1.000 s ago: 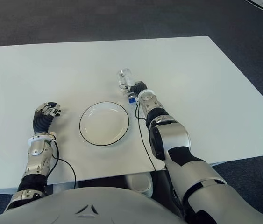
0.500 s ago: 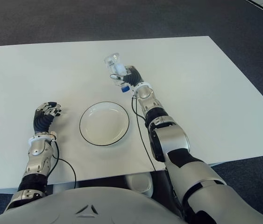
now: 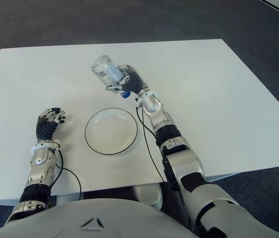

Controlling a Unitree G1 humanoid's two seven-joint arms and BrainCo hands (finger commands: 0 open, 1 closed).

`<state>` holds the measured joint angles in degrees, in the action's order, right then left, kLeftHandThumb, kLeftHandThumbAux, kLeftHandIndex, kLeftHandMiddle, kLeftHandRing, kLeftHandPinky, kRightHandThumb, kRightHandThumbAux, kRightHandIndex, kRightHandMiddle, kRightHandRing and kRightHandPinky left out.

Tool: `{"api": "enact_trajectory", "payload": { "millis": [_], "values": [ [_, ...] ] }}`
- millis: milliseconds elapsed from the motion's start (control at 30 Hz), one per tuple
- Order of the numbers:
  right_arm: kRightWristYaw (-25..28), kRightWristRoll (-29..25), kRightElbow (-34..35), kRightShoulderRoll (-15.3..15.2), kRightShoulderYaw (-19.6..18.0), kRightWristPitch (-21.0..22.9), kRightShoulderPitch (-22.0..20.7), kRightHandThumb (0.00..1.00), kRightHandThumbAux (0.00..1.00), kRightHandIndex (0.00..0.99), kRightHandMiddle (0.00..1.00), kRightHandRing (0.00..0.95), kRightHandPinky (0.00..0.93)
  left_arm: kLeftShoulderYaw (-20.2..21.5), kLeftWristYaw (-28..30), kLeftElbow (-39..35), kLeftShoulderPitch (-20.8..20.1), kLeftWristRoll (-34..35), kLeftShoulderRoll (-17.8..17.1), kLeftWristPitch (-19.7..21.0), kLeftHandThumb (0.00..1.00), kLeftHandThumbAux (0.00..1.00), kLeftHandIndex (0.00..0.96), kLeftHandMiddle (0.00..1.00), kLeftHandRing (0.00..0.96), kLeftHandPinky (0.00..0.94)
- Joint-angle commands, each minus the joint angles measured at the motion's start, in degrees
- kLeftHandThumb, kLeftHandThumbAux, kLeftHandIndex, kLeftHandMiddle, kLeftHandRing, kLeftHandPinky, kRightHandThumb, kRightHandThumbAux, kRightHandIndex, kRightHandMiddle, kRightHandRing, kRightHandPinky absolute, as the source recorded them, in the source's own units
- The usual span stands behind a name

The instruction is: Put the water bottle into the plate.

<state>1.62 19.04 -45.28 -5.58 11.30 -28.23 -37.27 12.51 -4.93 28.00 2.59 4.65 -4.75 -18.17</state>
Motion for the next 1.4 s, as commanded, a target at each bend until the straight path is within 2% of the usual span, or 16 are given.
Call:
{"api": "enact_trajectory", "payload": {
  "millis": [33, 167, 400, 500, 733, 900, 1167, 1267, 1400],
  "values": [
    [2.96, 0.24, 7.27, -1.36, 2.14, -0.88, 4.87, 0.711, 0.719, 0.439, 0.892, 0.885, 0.859, -0.58, 0.42, 6.32, 4.50, 0.56, 2.29, 7.10, 0.832, 0.683, 0.403, 0.478, 0.524, 0.494],
    [5.85, -0.22, 11.65, -2.15, 3.62, -0.84, 6.83, 0.711, 0.719, 0.440, 0.878, 0.875, 0.851, -0.67, 0.09, 5.75, 4.57, 0.38, 2.40, 7.44, 0.833, 0.681, 0.409, 0.474, 0.520, 0.494],
    [10.24, 0.05, 14.52, -3.86, 5.96, -1.67, 7.77, 0.712, 0.719, 0.440, 0.871, 0.871, 0.856, -0.67, -0.19, 5.33, 4.69, 0.34, 2.58, 7.66, 0.835, 0.680, 0.420, 0.468, 0.510, 0.487],
    [11.57, 2.18, 14.91, -4.43, 8.94, -2.96, 8.79, 0.713, 0.719, 0.440, 0.877, 0.877, 0.866, -0.61, -0.22, 5.47, 4.73, 0.40, 2.67, 7.36, 0.836, 0.679, 0.422, 0.467, 0.508, 0.488],
    [13.27, 5.96, 17.13, -6.48, 12.81, -3.60, 9.90, 0.712, 0.718, 0.439, 0.893, 0.889, 0.884, -0.57, -0.71, 5.21, 4.90, 0.23, 2.78, 7.37, 0.835, 0.680, 0.413, 0.472, 0.517, 0.502],
    [17.10, 9.22, 20.16, -8.16, 15.30, 0.62, 10.29, 0.711, 0.718, 0.439, 0.905, 0.895, 0.893, -0.74, -1.13, 4.71, 5.11, -0.02, 2.80, 7.78, 0.834, 0.680, 0.413, 0.471, 0.513, 0.493],
    [25.64, 17.38, 26.53, -10.22, 19.59, 12.42, 9.60, 0.709, 0.718, 0.441, 0.848, 0.846, 0.835, -0.78, -0.66, 4.67, 5.19, 0.18, 2.57, 7.87, 0.834, 0.681, 0.416, 0.468, 0.500, 0.478],
    [26.65, 19.46, 28.02, -10.41, 20.57, 14.67, 9.62, 0.707, 0.719, 0.440, 0.829, 0.829, 0.821, -0.65, -0.47, 4.91, 5.09, 0.41, 2.54, 7.78, 0.834, 0.681, 0.415, 0.468, 0.500, 0.483],
    [24.63, 23.43, 29.09, -10.15, 22.13, 16.59, 10.25, 0.702, 0.719, 0.439, 0.815, 0.816, 0.806, -0.75, -0.36, 5.05, 5.08, 0.24, 2.41, 7.69, 0.833, 0.681, 0.412, 0.470, 0.508, 0.491]
  ]
}}
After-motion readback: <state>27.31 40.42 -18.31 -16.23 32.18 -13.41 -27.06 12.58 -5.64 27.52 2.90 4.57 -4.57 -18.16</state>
